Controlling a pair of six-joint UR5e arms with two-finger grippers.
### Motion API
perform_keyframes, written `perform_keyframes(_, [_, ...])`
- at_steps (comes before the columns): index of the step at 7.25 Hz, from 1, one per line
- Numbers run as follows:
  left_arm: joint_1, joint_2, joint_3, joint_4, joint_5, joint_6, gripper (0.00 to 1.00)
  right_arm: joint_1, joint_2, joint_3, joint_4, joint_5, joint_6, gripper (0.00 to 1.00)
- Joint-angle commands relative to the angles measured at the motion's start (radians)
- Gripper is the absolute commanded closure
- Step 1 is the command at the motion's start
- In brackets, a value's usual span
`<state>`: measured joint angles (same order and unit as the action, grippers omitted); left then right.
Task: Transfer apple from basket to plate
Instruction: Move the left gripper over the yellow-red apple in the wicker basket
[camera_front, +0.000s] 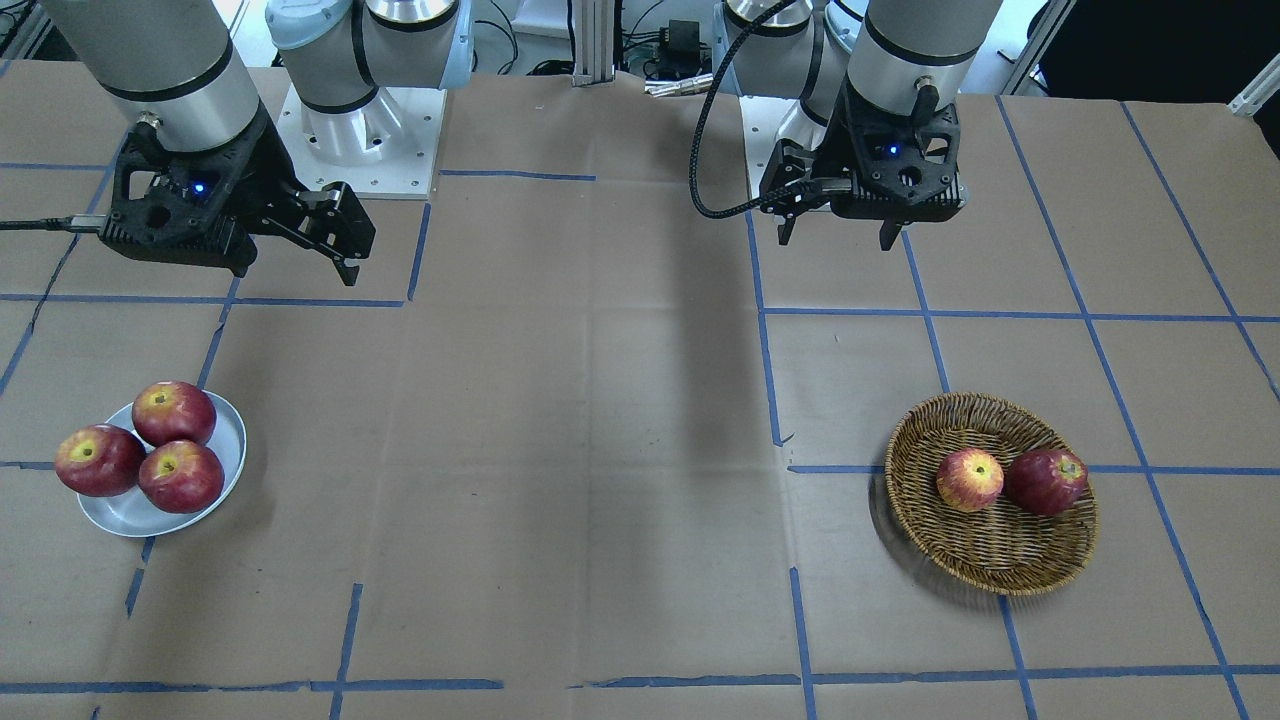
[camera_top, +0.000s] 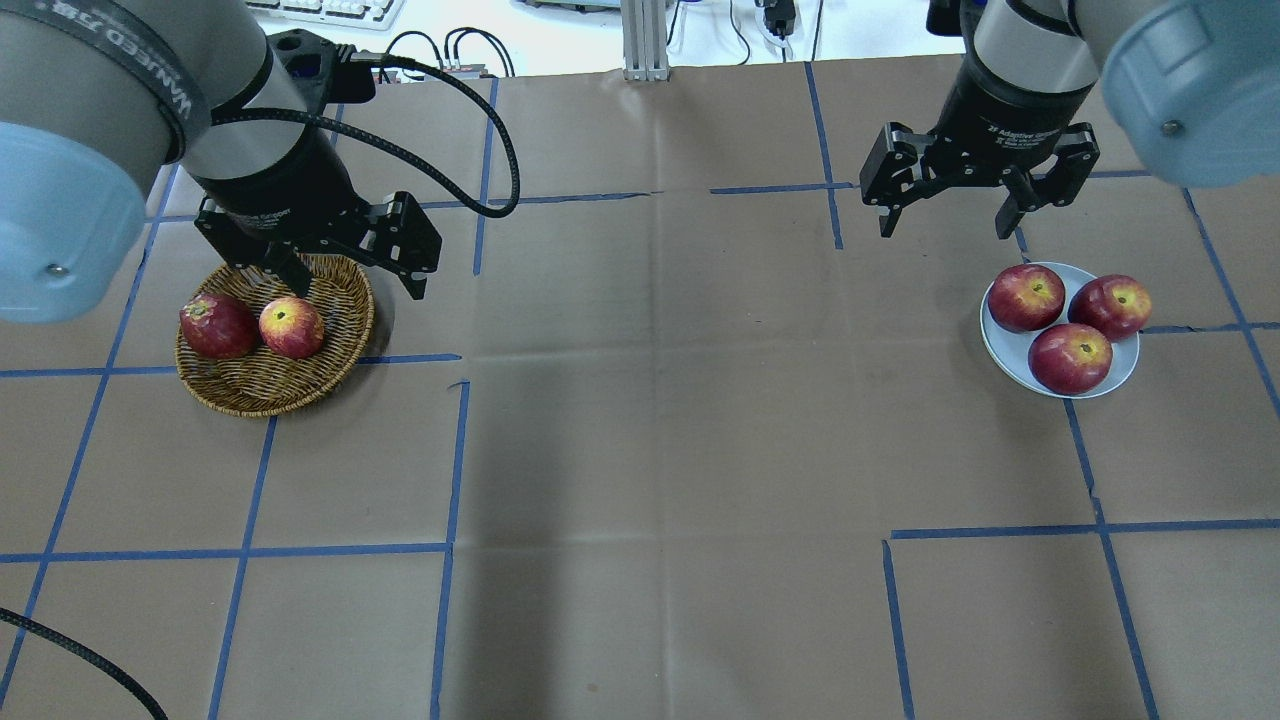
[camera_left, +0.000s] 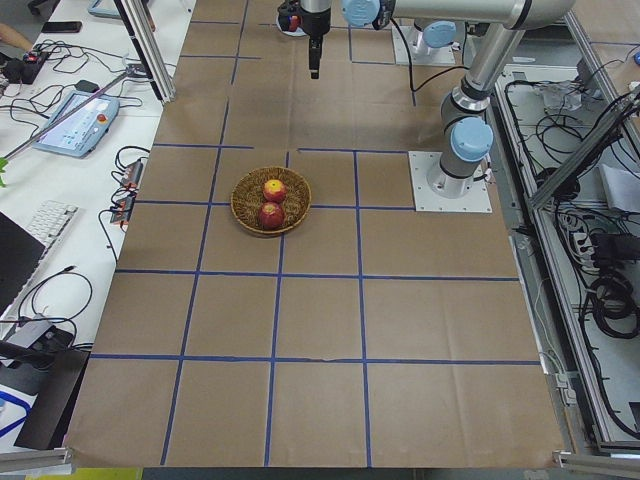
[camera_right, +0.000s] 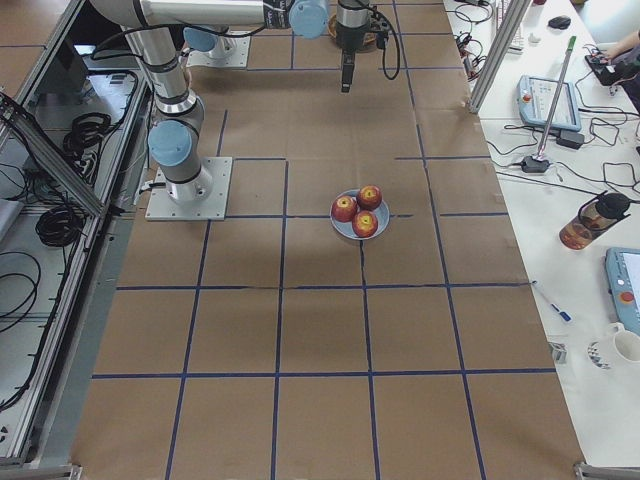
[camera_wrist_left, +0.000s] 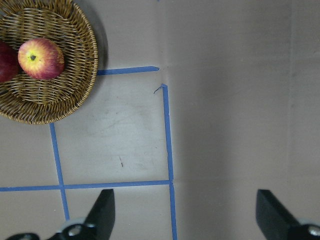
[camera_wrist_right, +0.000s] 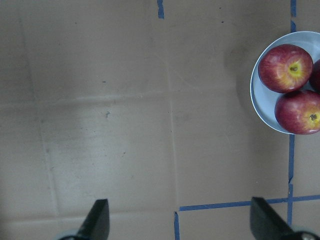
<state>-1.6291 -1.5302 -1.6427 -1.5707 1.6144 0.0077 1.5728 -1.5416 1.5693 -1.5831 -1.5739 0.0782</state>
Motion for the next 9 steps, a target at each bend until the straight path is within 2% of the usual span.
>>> perform_keyframes(1, [-0.001,-0.017,0.012,0.003,0.024,-0.003,0.01,0.001,0.000,0.000,0.002,0.000,0.000,0.00])
perform_keyframes(6, [-0.001,-0.018,-0.003,0.007,0.022,0.015,0.01,0.001,0.000,0.000,0.002,0.000,0.000,0.00])
perform_keyframes(7, [-0.001,-0.018,-0.006,0.053,0.025,0.018,0.01,0.001,0.000,0.000,0.000,0.000,0.000,0.00])
perform_keyframes(9, [0.002,-0.019,-0.023,0.057,0.025,0.031,0.01,0.000,0.000,0.000,0.002,0.000,0.000,0.00])
